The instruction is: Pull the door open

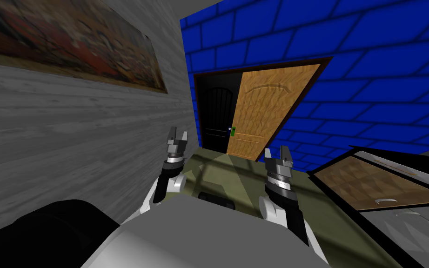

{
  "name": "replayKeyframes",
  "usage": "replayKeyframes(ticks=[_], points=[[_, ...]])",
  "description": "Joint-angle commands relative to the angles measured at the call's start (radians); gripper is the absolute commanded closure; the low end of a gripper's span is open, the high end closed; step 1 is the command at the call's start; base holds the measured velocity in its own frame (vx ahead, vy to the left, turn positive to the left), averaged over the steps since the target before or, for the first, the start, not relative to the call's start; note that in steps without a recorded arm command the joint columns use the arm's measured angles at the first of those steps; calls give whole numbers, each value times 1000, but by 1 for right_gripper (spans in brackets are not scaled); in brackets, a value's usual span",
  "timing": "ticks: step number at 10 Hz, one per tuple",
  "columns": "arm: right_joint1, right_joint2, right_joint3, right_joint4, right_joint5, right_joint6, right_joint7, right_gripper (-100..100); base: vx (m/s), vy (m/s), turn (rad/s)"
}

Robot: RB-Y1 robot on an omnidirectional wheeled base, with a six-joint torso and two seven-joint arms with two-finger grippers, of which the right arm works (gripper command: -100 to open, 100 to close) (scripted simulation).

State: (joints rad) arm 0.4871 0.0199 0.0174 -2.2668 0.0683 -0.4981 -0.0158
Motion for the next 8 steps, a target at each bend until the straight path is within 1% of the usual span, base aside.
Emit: replayKeyframes(ticks=[1,3,4,8], points=[[-20,-8,-4,35,-5,-1,1,-100,55,12,3],[-39,-14,-7,68,-9,-2,2,-100,114,-1,7],[-58,-21,-11,102,-14,-3,3,-100,121,-11,11],[-113,-37,-22,199,-28,-5,6,-100,112,10,7]])
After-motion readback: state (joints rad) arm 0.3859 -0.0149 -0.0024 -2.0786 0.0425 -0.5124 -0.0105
